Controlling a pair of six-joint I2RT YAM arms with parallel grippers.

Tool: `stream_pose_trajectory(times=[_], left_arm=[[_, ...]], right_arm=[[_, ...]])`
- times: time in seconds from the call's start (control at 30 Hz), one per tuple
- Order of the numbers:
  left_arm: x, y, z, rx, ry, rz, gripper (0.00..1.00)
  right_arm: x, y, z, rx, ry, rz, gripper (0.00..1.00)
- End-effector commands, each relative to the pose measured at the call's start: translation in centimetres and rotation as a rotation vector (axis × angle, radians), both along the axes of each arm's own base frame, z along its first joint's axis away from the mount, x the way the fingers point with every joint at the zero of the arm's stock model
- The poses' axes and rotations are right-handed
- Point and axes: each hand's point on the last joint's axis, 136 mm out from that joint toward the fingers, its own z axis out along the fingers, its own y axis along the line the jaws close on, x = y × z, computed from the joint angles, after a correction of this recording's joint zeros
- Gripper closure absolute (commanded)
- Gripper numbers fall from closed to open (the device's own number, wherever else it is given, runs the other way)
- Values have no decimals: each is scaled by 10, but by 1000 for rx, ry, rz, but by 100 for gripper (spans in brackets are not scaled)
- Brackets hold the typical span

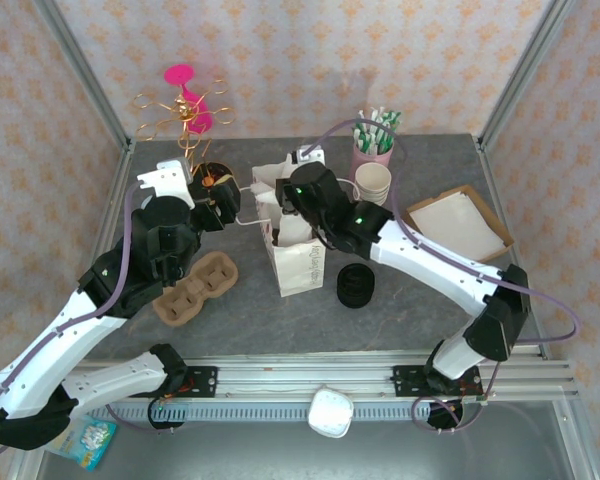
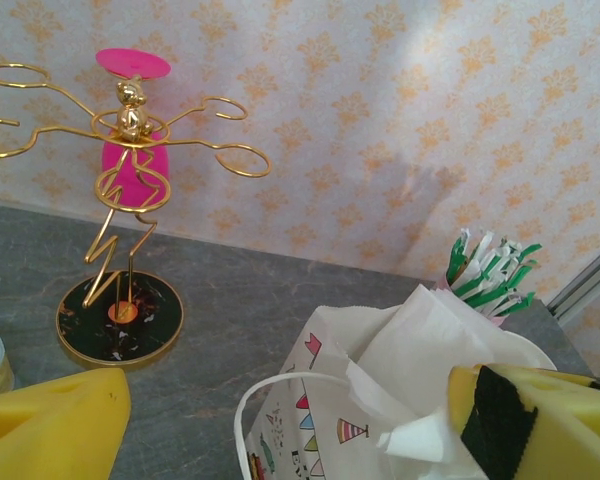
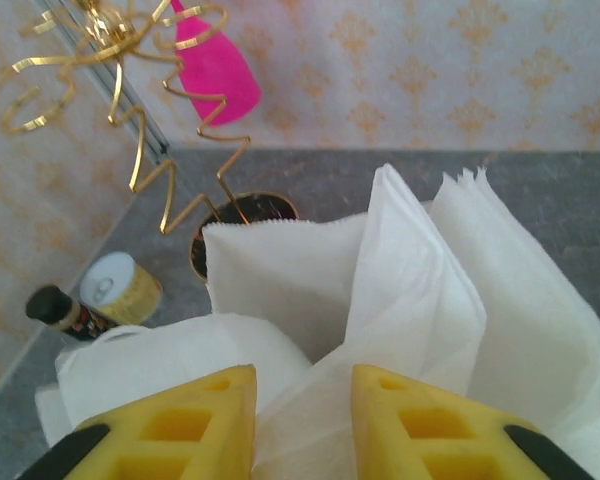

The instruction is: Pack the takeout coffee

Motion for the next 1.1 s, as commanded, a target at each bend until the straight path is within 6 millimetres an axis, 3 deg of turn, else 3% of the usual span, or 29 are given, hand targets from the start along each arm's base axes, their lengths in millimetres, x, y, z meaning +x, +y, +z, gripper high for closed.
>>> stream_pose_trajectory(times=[0.0, 0.07, 0.27, 0.37, 0.5, 0.6, 0.67, 0.83, 0.97, 1.07], left_arm=[[0, 6, -5, -4, 9, 23, 9], [1, 5, -4, -4, 10, 19, 10], [3, 5, -7, 4, 17, 30, 9], [4, 3, -9, 1, 17, 22, 9], [4, 8, -13, 8, 27, 47, 9], [2, 13, -13, 0, 23, 61, 9], [0, 18, -14, 1, 22, 76, 9], [-6, 22, -20, -11, 37, 83, 9], [-7, 22, -29, -17, 53, 80, 9], [-7, 22, -31, -22, 55, 77, 9]], right_arm=[[-1, 1, 23, 6, 2, 23, 81], [-1, 3, 26, 12, 13, 25, 82], [2, 0, 7, -48, 84, -19, 81], [-1, 4, 40, 30, 48, 7, 63], [-5, -4, 90, 124, -20, -5, 51], [-4, -17, 101, 148, -14, -31, 48], [-7, -18, 98, 145, 0, -13, 47], [-20, -6, 61, -2, 130, 104, 46], [-24, -7, 37, -90, 207, 105, 57], [-14, -10, 16, -179, 252, 48, 71]])
